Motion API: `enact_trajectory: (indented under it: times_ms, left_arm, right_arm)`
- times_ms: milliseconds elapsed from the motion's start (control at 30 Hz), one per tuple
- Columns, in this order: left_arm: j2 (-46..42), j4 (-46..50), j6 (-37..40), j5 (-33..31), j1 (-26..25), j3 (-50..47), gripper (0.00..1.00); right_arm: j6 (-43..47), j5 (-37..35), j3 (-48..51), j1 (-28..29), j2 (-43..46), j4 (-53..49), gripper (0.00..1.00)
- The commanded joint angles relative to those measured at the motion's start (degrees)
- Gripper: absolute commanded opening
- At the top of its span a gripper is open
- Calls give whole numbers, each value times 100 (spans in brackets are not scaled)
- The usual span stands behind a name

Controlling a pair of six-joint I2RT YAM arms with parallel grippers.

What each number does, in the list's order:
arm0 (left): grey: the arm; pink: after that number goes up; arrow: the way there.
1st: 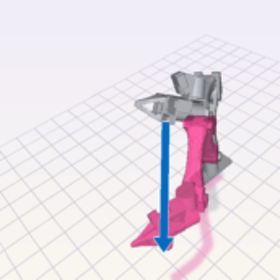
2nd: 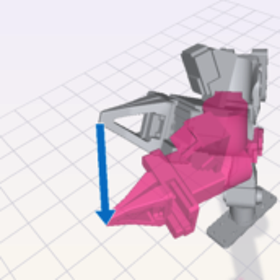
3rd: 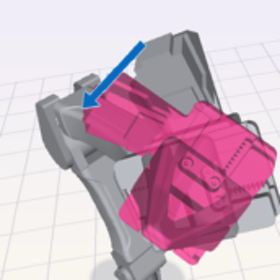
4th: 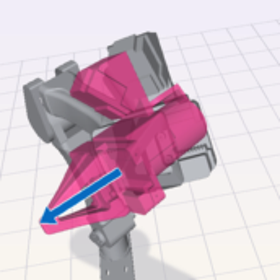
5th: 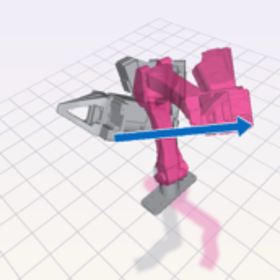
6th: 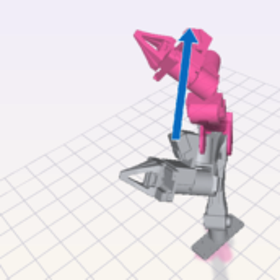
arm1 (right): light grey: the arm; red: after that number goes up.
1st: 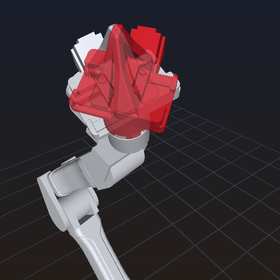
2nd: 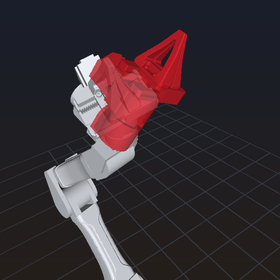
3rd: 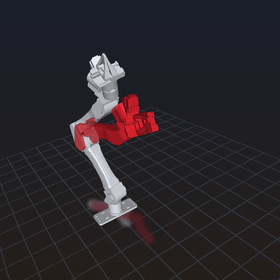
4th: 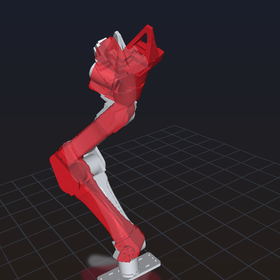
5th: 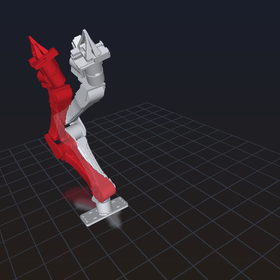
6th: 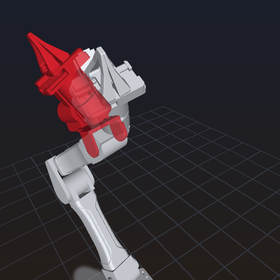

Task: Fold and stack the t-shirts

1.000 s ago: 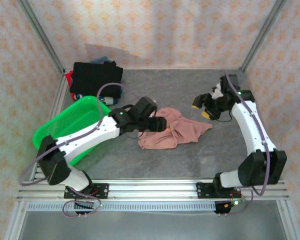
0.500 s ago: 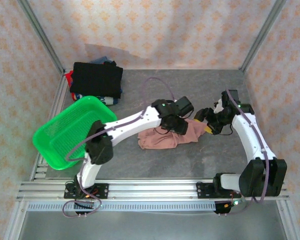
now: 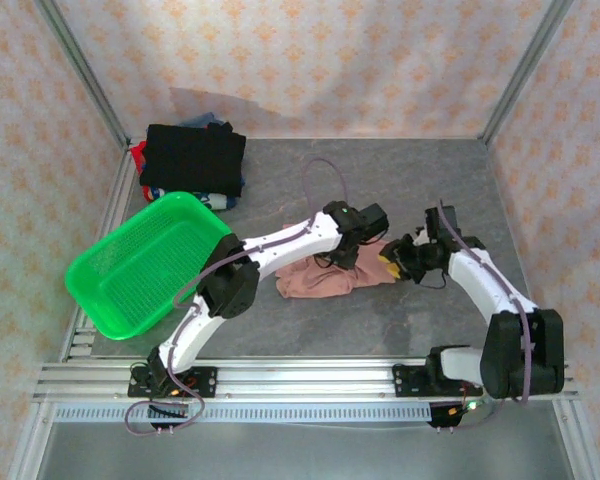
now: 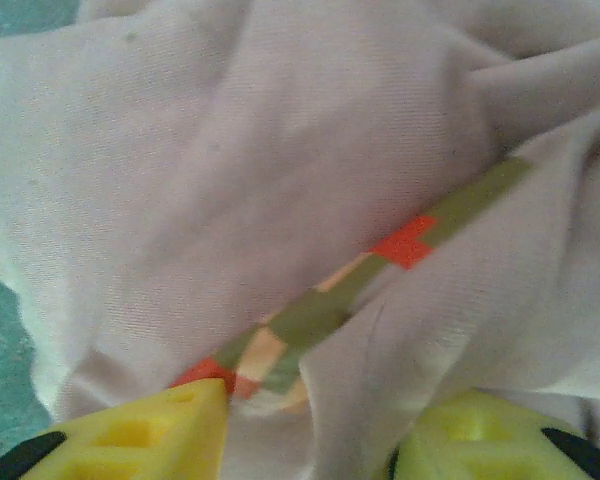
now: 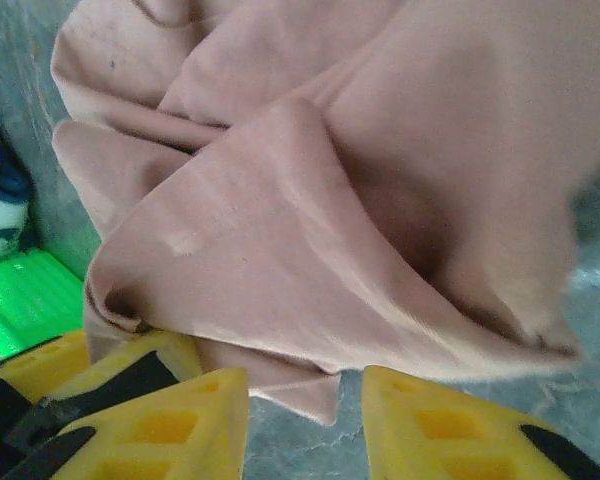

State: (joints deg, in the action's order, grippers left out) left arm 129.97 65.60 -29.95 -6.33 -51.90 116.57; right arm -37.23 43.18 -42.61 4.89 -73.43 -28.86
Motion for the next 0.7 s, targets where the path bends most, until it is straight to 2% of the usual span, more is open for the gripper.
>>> enact_trajectory:
  times_ms: [0,133,300,500,667]
  left_arm:
    - [-528,-143,-155,-336,170,-363,41]
    - [-1059,-325,-441,-654,463,-991,36]
    - [-1975,-705,-733,-989,794,-1659,36]
    - [-2873,-1279,-984,-986,828,-2028,48]
    - [-3032,-1496,-1038,-437,823,-2136,55]
  right_arm:
    - [-195,-369,-48,335,-447,502,27]
    - [-13,-979,-142,460,-922,130,16]
    - [141,-1373,-72,469,-1041,-23,12]
    - [205,-1400,-81,531,-1130,11,11]
    - [291,-1426,-88,530,-1074,-41,12]
